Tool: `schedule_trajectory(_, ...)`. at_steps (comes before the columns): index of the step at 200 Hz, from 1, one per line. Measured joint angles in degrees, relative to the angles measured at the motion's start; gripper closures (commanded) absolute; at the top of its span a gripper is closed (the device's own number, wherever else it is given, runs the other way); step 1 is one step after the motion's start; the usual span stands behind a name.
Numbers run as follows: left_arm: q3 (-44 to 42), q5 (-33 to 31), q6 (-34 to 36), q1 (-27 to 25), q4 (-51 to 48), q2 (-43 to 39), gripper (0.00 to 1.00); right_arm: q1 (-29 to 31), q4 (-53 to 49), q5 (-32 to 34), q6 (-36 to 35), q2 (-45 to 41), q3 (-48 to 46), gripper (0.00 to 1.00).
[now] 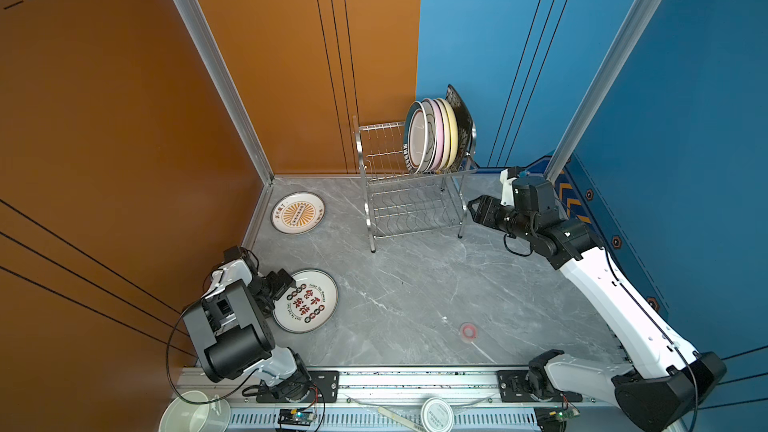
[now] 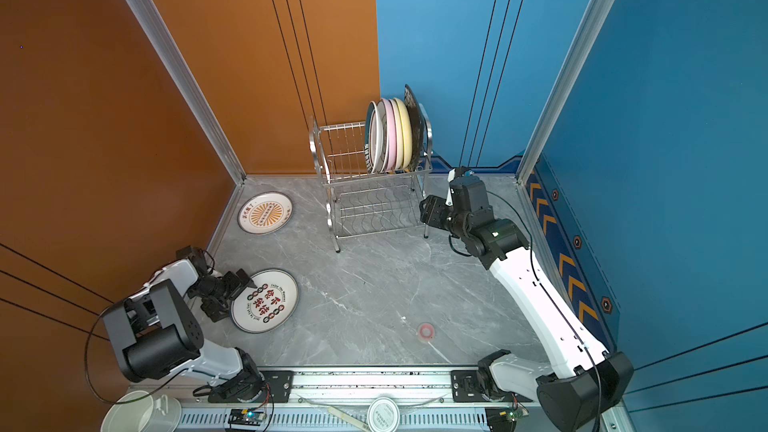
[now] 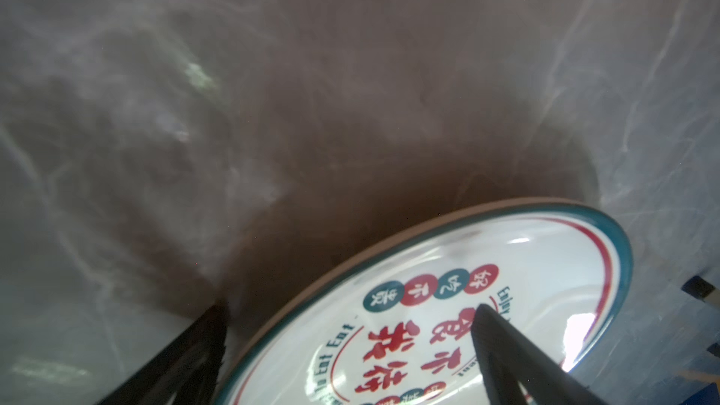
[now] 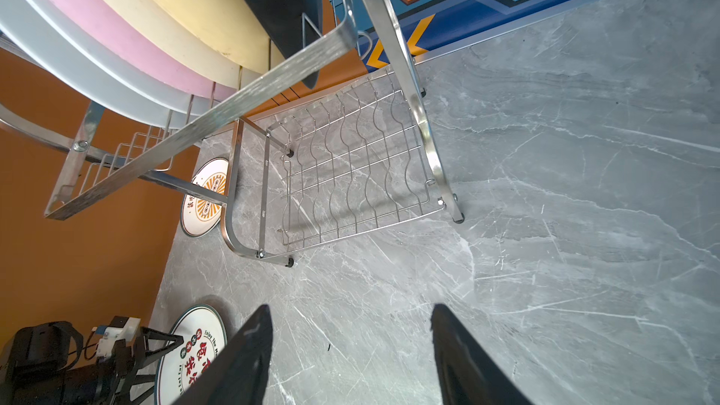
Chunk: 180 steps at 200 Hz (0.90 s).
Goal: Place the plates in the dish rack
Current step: 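Drag the lettered plate with the left gripper toward the table center, then tilt the lettered plate up on edge with the left gripper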
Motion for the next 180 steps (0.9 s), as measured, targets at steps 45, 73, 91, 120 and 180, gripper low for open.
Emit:
schedule_trajectory(45, -0.1, 6.0, 1.9, -9.9, 2.3, 0.1, 0.07, -1.6, 0.1, -0.7, 0.0, -0.7, -2.1, 0.34)
schedule_trajectory(73, 0.0, 11.3, 2.8, -13.4, 3.3, 1.6, 0.12, -2.0, 0.1, -1.6, 0.0, -0.7, -2.5, 0.35)
schedule_trajectory(91, 0.5, 14.2, 3.6, -14.7, 3.7, 2.9, 0.13, -2.1, 0.1, -2.2, 0.0, -0.7, -2.6, 0.34)
schedule_trajectory(120, 1.7, 18.3, 4.7, -14.8, 3.9, 5.0, 0.18, -2.3, 0.1, -3.0, 0.0, -0.7, -2.9, 0.35)
schedule_trajectory(180, 3.2, 23.2, 7.4, -8.3, 5.0, 9.5, 0.35, -3.5, 0.1, -4.7, 0.0, -0.7, -3.0, 0.35)
